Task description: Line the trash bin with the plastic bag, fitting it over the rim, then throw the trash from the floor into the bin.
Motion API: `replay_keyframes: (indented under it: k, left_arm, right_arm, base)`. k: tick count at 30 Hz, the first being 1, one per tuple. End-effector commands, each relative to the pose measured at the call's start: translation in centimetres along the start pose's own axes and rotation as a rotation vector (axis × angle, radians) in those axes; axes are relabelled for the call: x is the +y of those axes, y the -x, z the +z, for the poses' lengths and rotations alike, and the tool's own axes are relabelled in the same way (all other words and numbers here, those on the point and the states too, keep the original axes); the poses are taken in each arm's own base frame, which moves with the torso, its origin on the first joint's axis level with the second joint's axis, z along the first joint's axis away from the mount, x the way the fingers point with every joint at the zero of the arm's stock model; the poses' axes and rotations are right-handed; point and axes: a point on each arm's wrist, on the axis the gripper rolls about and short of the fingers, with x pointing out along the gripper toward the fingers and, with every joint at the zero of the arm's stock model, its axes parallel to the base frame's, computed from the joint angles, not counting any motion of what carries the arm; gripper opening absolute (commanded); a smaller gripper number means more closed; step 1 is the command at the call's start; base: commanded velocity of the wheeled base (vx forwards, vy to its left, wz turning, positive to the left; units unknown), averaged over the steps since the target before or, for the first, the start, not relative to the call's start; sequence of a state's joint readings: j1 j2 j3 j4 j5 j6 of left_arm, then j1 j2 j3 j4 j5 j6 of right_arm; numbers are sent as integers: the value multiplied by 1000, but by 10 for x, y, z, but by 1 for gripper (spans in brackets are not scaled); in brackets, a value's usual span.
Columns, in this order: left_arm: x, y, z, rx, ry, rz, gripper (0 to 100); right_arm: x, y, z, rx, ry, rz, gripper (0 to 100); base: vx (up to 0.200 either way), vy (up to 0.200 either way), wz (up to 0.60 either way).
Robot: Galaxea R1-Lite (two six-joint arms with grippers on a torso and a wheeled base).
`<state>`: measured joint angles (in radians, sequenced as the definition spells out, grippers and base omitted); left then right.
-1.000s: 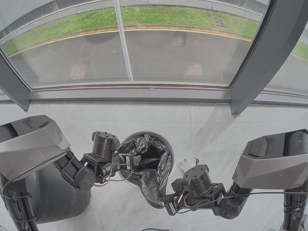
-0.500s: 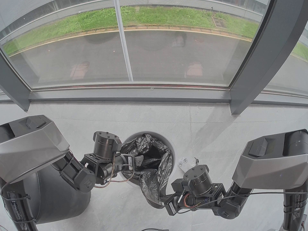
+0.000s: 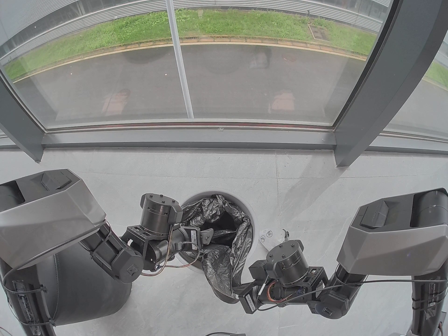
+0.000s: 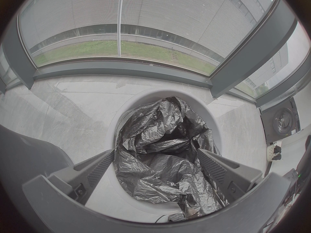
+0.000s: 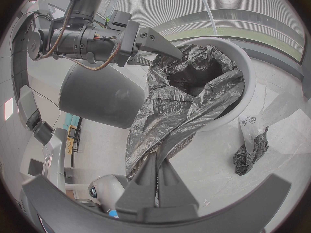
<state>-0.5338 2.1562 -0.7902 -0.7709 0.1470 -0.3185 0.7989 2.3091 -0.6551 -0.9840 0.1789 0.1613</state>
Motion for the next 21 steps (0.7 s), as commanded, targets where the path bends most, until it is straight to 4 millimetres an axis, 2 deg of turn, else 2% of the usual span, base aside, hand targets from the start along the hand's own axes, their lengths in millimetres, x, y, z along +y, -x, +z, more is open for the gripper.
replay_keyframes:
  k: [1, 11, 21]
  left_arm:
    - [1, -5, -4, 13, -3, 5, 100]
    - [3, -15, -12, 35, -3, 15, 100]
    - [6, -21, -8, 23, 6, 22, 100]
  right_arm:
    - [0, -1, -1, 5, -1, 0, 0]
    - [0, -1, -1, 5, -2, 0, 0]
    - [0, -1, -1, 5, -2, 0, 0]
  base:
    - [0, 0, 0]
    - [0, 0, 0]
    - [0, 0, 0]
